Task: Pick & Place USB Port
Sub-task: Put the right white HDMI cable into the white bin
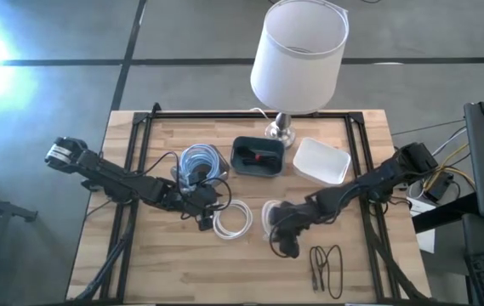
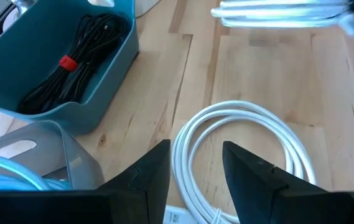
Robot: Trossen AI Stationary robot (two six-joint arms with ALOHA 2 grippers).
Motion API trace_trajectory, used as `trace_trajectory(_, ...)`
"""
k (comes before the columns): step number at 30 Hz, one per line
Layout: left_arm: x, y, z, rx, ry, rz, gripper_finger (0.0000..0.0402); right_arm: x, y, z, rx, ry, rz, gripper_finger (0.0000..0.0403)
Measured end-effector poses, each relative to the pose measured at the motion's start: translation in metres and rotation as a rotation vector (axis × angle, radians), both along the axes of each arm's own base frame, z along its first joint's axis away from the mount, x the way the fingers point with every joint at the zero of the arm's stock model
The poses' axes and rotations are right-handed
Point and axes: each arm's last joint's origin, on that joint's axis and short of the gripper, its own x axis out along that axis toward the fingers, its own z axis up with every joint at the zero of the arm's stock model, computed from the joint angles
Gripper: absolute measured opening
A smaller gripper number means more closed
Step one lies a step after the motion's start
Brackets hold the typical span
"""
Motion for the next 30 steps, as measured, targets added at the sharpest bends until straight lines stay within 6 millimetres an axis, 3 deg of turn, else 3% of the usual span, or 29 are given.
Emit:
trace_trajectory(5, 0.000, 0.000, 0.000, -0.001, -0.001, 0.000, 0.0149, 0.015, 0.004, 0.032, -0.157, -0.142, 0.124, 0.0053)
trace_trajectory(8, 0.000, 0.000, 0.000, -0.001, 0.000, 0.000, 0.0149, 0.018, 0.001, 0.049, -0.346, -0.144, 0.140, 0.0053)
trace_trajectory(15, 0.000, 0.000, 0.000, -0.003, -0.001, 0.003, 0.0149, 0.007, -0.022, 0.085, -0.908, 0.026, -0.133, 0.0054)
trace_trajectory(19, 0.000, 0.000, 0.000, -0.004, -0.001, 0.003, 0.0149, -0.008, -0.033, 0.094, -1.147, 0.112, -0.247, 0.0054)
trace_trajectory(24, 0.000, 0.000, 0.000, -0.004, -0.001, 0.003, 0.0149, -0.027, -0.057, 0.093, -1.171, 0.213, -0.430, 0.0054)
trace_trajectory(30, 0.000, 0.000, 0.000, -0.004, -0.001, 0.003, 0.0149, -0.048, -0.089, 0.072, -1.116, 0.287, -0.668, 0.0054)
